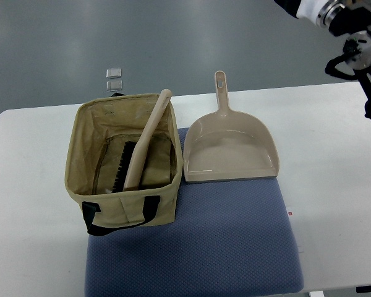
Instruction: Put pink broom in yellow bag with right hand
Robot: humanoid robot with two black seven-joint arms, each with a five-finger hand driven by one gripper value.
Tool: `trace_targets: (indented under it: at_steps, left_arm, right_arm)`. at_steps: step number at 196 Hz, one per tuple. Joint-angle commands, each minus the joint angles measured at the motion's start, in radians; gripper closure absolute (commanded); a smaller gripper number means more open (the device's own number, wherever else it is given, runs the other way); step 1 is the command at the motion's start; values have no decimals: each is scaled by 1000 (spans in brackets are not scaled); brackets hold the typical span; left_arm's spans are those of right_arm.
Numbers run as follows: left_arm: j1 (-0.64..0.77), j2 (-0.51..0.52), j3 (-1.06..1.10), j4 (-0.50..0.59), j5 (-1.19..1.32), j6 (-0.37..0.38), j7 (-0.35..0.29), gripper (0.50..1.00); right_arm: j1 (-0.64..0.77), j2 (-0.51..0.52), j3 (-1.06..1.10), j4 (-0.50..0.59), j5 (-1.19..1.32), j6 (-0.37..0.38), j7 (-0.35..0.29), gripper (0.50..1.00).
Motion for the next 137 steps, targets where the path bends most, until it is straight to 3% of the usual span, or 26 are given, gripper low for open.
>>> trace_targets:
  at_steps: [1,63,137]
  left_arm:
    - [0,0,1,1,-1,0,0,500]
    - [5,0,1,1,-1,5,0,500]
    - [9,0,1,1,-1,8,0,500]
  right_arm:
    - [-71,30,66,-29,125,-9,46,574]
    - [-243,113,92,-44,390,-4,211,570]
    - [-305,179,139,-67,396,-4,226,570]
